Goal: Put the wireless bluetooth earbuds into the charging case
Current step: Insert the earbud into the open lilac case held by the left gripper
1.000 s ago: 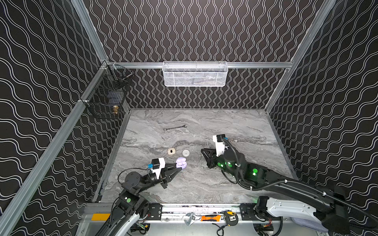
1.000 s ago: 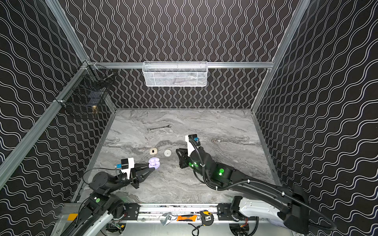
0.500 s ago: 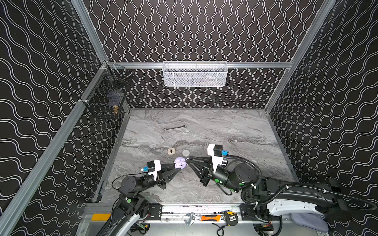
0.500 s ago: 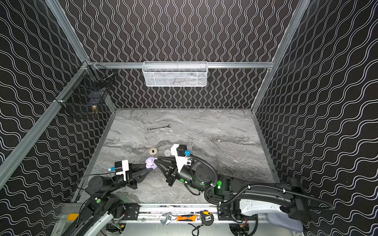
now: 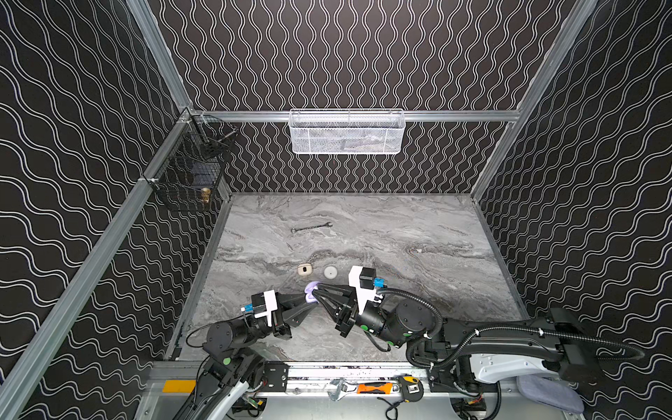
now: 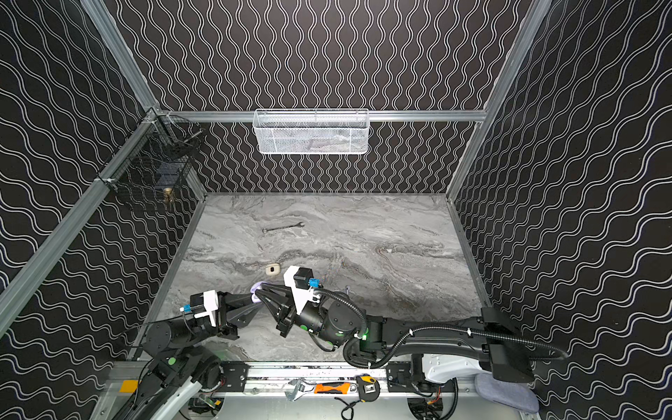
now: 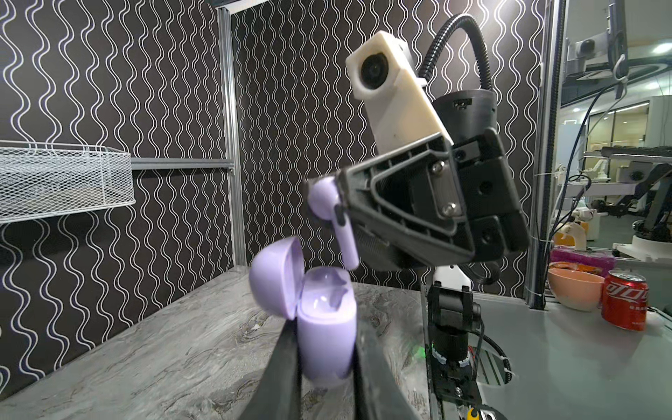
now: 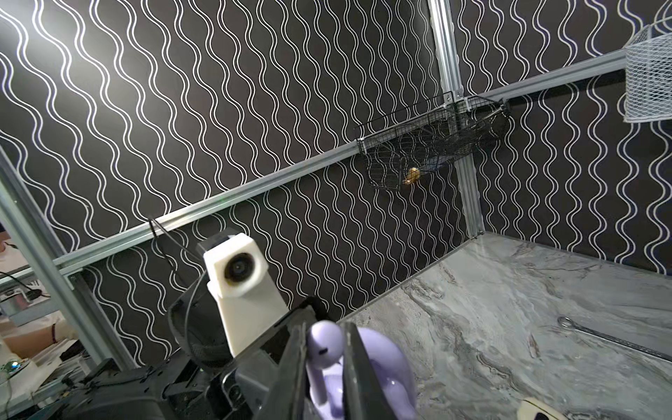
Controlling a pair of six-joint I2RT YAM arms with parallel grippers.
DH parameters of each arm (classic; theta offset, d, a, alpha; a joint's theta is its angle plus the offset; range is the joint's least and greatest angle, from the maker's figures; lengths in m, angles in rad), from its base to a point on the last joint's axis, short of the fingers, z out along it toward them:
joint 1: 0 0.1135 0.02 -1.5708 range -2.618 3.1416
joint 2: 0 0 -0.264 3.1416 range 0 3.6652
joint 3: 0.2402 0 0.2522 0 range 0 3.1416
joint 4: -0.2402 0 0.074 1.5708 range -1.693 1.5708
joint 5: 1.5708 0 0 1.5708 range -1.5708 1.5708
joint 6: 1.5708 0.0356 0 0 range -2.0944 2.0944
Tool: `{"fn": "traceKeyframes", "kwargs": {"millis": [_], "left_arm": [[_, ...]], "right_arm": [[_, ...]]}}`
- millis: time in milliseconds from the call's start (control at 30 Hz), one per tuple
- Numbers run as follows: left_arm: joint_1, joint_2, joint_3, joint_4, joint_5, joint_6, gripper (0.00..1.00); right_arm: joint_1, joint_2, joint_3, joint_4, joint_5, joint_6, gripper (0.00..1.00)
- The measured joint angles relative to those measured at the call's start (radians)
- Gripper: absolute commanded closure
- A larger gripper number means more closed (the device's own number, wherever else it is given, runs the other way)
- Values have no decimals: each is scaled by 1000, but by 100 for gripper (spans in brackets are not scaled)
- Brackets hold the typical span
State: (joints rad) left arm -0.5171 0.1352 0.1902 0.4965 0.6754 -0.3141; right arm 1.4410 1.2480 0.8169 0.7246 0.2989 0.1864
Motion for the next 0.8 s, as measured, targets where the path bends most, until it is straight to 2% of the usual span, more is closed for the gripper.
{"fn": "traceKeyframes", "kwargs": {"millis": [233, 800], "left_arm": [[0, -9, 7, -42, -10, 0, 100], [0, -51, 22, -113, -17, 3, 100]], "right_arm": [[2, 49, 5, 50, 31, -16, 88], [24, 48, -75, 172, 92, -67, 89]]}}
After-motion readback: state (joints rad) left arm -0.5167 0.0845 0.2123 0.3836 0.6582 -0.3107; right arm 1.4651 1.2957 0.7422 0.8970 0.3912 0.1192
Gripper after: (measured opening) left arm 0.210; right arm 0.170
